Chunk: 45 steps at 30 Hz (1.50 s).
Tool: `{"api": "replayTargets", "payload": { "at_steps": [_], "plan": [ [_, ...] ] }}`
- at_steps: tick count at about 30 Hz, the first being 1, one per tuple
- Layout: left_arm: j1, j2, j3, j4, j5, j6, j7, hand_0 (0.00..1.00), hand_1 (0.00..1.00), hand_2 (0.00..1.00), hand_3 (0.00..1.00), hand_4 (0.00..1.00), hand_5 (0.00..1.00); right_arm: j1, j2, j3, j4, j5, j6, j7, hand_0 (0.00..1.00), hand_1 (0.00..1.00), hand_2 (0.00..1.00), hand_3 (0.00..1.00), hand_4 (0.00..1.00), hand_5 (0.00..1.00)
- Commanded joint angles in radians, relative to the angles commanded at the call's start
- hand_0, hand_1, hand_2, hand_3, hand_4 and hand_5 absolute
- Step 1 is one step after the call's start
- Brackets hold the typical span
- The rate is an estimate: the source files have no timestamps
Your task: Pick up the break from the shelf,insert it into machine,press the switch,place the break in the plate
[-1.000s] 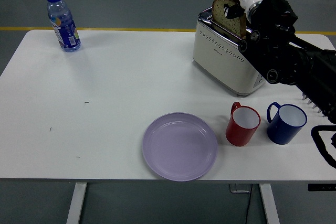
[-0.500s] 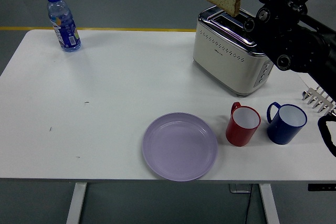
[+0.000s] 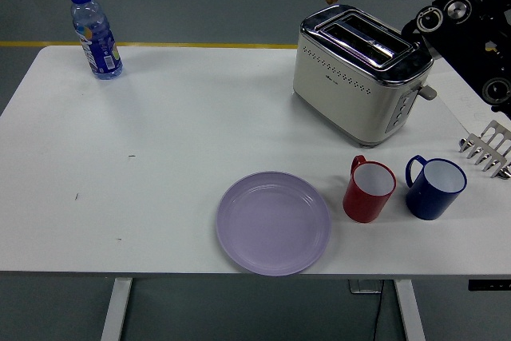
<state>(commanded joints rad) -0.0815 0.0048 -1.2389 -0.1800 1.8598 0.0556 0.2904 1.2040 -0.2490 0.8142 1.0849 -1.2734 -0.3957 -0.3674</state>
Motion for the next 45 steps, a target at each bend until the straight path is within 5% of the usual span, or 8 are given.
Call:
{"api": "replayTargets", "payload": {
  "at_steps": [7, 18, 35, 45],
  "plan": [
    [0.001, -0.005, -0.007, 0.0, -0.002, 0.001, -0.002, 0.597, 0.43, 0.399, 0.548, 0.29, 0.921, -0.091, -0.103, -0.021, 0.232, 0.296, 0.043, -0.016, 0.164, 0.249, 0.345, 0.472, 0.585, 0.002],
    [0.007, -0.005, -0.014, 0.0, 0.006, -0.001, -0.006, 0.598, 0.44, 0.408, 0.546, 0.288, 0.926, -0.265, -0.206, -0.153, 0.464, 0.665, 0.066, -0.022, 0.169, 0.249, 0.344, 0.475, 0.576, 0.002],
    [0.02, -0.005, -0.035, 0.0, 0.037, -0.006, -0.008, 0.597, 0.447, 0.427, 0.545, 0.282, 0.929, -0.409, -0.263, -0.32, 0.561, 0.692, 0.074, 0.007, 0.156, 0.238, 0.338, 0.474, 0.582, 0.002],
    [0.018, -0.005, -0.032, 0.0, 0.034, -0.005, -0.01, 0.598, 0.45, 0.429, 0.545, 0.28, 0.933, -0.472, -0.214, -0.345, 0.523, 0.663, 0.069, 0.035, 0.155, 0.237, 0.338, 0.473, 0.58, 0.002]
  ]
}}
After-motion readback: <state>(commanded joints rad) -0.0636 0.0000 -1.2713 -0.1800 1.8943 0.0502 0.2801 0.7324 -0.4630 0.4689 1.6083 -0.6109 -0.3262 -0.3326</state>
